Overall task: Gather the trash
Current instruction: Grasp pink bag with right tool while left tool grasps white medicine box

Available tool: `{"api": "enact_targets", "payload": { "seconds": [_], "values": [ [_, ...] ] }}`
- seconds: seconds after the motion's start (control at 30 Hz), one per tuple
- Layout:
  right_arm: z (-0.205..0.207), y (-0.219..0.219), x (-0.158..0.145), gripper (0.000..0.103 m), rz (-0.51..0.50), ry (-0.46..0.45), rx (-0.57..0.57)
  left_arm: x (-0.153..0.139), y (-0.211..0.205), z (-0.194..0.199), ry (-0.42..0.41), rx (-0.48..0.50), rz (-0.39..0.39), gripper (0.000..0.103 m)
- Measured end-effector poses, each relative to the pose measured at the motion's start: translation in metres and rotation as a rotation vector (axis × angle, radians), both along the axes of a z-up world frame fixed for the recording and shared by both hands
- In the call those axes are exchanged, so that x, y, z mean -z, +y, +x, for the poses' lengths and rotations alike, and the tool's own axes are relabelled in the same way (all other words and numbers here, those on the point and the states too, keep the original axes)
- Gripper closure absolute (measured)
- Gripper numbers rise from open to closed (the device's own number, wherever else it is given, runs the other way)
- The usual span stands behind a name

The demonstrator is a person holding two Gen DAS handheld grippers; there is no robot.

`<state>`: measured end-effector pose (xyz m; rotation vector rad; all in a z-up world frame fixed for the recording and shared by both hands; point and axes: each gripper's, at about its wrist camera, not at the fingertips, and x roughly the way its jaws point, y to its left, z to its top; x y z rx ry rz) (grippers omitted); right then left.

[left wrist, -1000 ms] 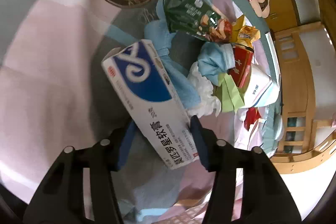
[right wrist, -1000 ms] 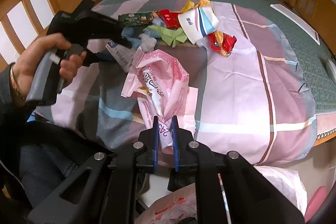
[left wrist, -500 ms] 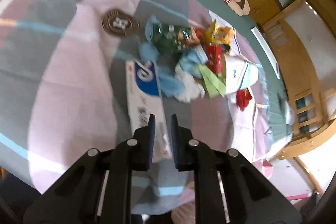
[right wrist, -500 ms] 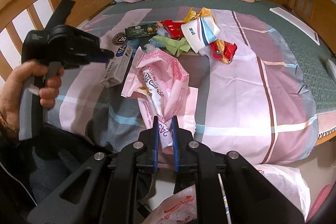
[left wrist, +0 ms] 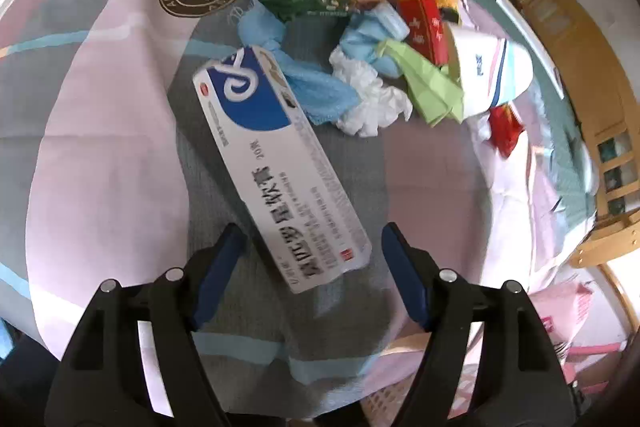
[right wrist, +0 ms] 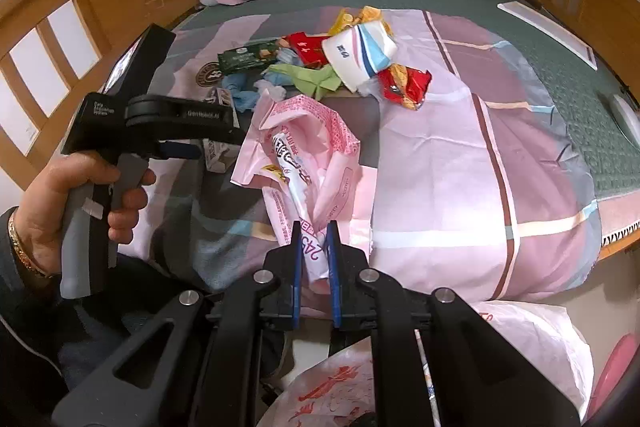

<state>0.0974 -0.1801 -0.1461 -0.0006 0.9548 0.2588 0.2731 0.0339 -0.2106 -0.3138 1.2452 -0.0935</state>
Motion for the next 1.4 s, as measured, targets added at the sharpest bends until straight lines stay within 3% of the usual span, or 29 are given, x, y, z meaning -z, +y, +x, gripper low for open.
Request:
{"api": "enact_targets", "payload": {
  "seconds": [0.07,0.13,0.37,0.8,1.4],
  "values": [
    [0.001,0.000,0.001,0.091,-0.002,0.003,0.006,0.001,-0.002,0.000,-0.006,0.007,0.019,0.031],
    [0.001,0.000,0.003,0.091,-0.004,0.006,0.011,0.002,-0.003,0.000,-0.006,0.010,0.046,0.041],
    [0.002,0.002,0.006,0.091,0.006,0.009,0.013,-0.004,-0.003,-0.003,-0.041,0.009,0.083,0.052],
    [0.002,0.004,0.006,0.091,0.002,-0.004,0.023,-0.037,0.013,-0.013,-0.207,-0.060,0.127,0.052],
    [0.008,0.013,0.010,0.091,-0.002,0.001,0.025,-0.050,0.019,-0.020,-0.282,-0.087,0.151,0.052]
  ]
}}
